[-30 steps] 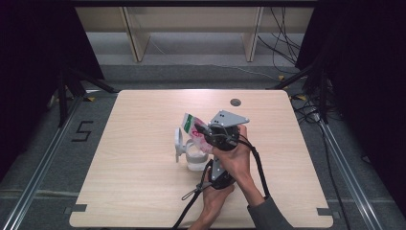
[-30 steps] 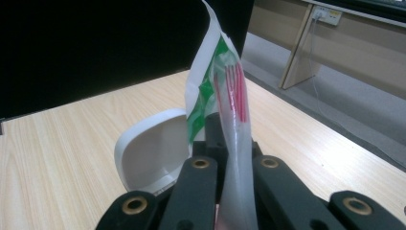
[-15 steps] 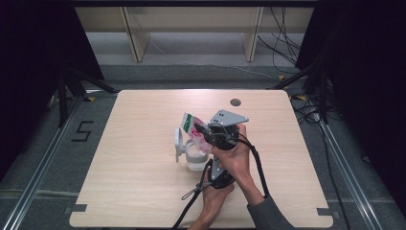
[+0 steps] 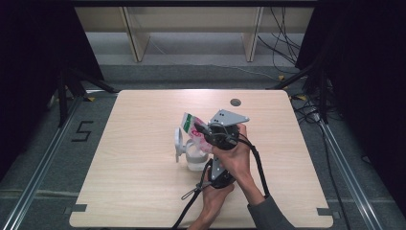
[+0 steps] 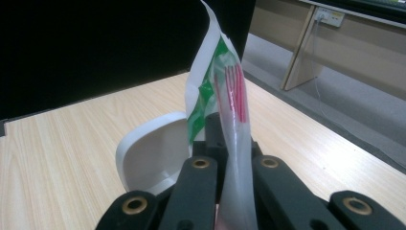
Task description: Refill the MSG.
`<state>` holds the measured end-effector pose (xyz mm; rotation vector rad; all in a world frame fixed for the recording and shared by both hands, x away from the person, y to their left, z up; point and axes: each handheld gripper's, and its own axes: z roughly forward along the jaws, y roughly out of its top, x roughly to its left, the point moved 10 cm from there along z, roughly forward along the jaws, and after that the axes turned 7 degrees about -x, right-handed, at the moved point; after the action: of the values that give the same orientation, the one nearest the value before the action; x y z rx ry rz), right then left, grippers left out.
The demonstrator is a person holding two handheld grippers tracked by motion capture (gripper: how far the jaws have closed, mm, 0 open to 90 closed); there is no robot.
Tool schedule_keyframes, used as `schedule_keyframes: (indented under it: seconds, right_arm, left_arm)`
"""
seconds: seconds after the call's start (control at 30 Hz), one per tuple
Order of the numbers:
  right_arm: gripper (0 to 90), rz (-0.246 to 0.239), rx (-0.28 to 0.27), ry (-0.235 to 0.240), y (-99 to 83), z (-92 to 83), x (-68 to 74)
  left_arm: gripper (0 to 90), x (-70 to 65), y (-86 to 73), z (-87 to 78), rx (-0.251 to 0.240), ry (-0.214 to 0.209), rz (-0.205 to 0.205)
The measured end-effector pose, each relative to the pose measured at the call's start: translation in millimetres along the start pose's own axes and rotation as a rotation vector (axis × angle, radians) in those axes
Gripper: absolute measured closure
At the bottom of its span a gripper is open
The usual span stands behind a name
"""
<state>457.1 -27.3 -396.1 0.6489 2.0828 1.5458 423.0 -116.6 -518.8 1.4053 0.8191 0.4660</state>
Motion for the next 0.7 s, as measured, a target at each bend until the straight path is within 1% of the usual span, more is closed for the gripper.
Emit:
schedule_keyframes:
  seconds: [0.07, 0.13, 0.17, 0.2, 0.27, 0.3, 0.33, 0.4, 0.43, 0.47, 0.5, 0.53, 0.57, 0.6, 0.7]
  right_arm:
    - [90.0, -0.007, 0.002, -0.001, 0.1, -0.4, -0.3]
    - [90.0, 0.013, 0.009, 0.014, -0.9, 0.1, 3.0]
    - [90.0, 0.013, 0.015, 0.010, -1.0, -0.9, 2.3]
    - [90.0, 0.000, -0.001, 0.001, 0.2, -0.2, 0.1]
    - [90.0, 0.004, 0.006, 0.003, -0.3, -0.6, 0.7]
    - [90.0, -0.008, -0.001, -0.003, 0.1, -0.2, -0.4]
    - [90.0, 0.002, -0.001, 0.010, -0.2, 0.5, 1.5]
    - [90.0, 0.007, 0.001, 0.000, -0.3, -0.1, 0.3]
    - [90.0, 0.014, 0.005, 0.006, -0.8, -0.4, 1.0]
    - [90.0, 0.012, 0.008, -0.004, -1.1, -1.2, 0.0]
    - [90.0, 0.011, 0.010, -0.003, -1.3, -1.3, 0.4]
    - [90.0, -0.003, 0.006, 0.002, -0.6, -0.9, -0.1]
    - [90.0, 0.014, 0.006, -0.002, -0.8, -1.5, -0.2]
    - [90.0, 0.000, -0.002, -0.008, -0.1, -0.9, -1.7]
    - [90.0, 0.004, 0.001, 0.003, 0.0, -1.3, -0.4]
  left_arm:
    - [77.4, -0.1, 0.4, 0.4, -0.003, 0.000, -0.002]
    - [77.5, -0.1, 0.7, 0.3, -0.006, 0.000, -0.002]
    - [77.5, 0.1, 0.3, -0.3, -0.001, -0.001, 0.000]
    - [77.5, 0.1, 0.2, -0.1, -0.003, 0.000, -0.004]
    - [77.5, -0.1, 0.2, 0.5, -0.003, 0.000, -0.004]
    - [77.5, -0.2, 0.3, 0.7, -0.005, 0.001, -0.006]
    - [77.5, -0.3, 0.2, 0.4, -0.005, -0.001, -0.005]
    - [77.5, 0.2, -0.2, 0.0, -0.001, 0.000, -0.009]
    - [77.4, -0.4, 0.1, 0.4, -0.006, -0.001, -0.013]
    - [77.4, -0.6, 0.0, 0.4, -0.002, -0.004, -0.011]
    - [77.3, -0.4, -0.1, 0.4, 0.000, -0.004, -0.007]
    - [77.3, -0.4, 0.1, 0.5, -0.003, -0.002, -0.007]
    - [77.3, -0.4, -0.2, 0.3, 0.000, -0.003, -0.007]
    - [77.3, 0.0, -0.1, 0.3, -0.002, -0.002, -0.008]
    - [77.3, -0.4, 0.2, 0.5, -0.001, -0.004, -0.006]
